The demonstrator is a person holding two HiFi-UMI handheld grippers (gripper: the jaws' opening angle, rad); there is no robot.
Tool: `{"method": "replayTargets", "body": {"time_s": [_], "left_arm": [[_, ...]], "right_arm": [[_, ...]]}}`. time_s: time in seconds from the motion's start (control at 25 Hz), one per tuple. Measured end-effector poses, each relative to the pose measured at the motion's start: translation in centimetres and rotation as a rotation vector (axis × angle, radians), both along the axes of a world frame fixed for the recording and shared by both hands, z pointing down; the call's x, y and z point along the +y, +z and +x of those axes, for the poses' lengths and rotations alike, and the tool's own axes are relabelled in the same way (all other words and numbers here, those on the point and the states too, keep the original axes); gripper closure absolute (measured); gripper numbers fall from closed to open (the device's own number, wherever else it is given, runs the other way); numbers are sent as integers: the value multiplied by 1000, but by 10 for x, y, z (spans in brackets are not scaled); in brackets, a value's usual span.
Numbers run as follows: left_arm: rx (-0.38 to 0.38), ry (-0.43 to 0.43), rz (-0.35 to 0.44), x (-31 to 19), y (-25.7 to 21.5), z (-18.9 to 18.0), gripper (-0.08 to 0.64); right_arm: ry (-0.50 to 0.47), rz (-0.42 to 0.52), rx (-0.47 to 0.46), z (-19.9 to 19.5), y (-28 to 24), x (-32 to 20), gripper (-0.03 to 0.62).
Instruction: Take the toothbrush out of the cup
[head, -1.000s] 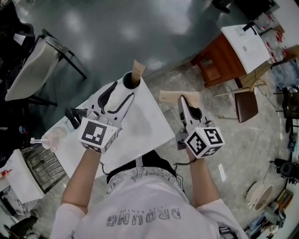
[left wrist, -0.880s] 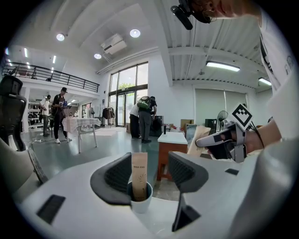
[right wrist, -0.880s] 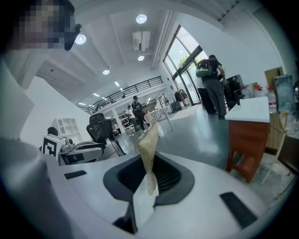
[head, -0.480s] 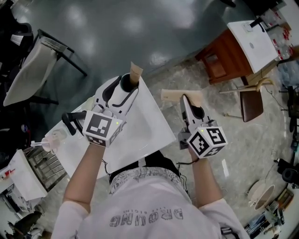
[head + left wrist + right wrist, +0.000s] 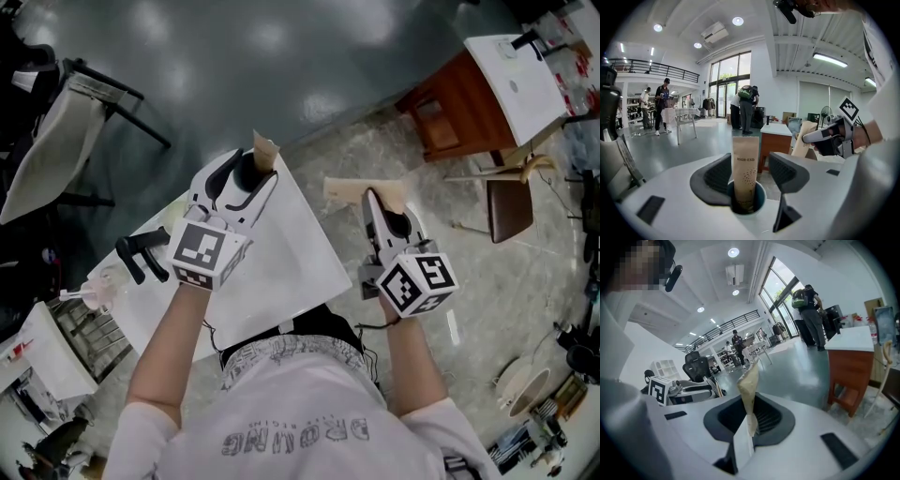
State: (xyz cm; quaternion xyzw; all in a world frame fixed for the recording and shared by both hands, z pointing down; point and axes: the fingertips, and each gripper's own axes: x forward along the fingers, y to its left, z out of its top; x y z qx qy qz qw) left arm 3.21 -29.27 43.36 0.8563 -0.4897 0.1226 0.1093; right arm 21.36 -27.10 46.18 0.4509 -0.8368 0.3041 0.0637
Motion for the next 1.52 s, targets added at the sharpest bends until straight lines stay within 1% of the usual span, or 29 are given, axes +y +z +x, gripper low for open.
{"method": "replayTargets", "body": {"time_s": [0.16,0.6,0.76,0.92,1.28,1.52], "left_arm": [[-2,2,-13,-7,8,1,304],[-1,24,-44,-21,25,5,288],[-4,31,-49,-25,30,6,287],[-5,37,-55,-27,33,8,287],[-5,43,-62,-30,36,9,287],[-12,47,-67,-30,39,7,288]], "right_arm": [[-5,-29,10,-1,8,-4,545],[1,-62,8,-1,23,-14,545],[6,-57,-8,-2,28,-17,545],[8,-75,5,-1,29,-18,545],[5,-72,-3,-2,32,-17,545],[7,-84,8,0,33,-15,545]]}}
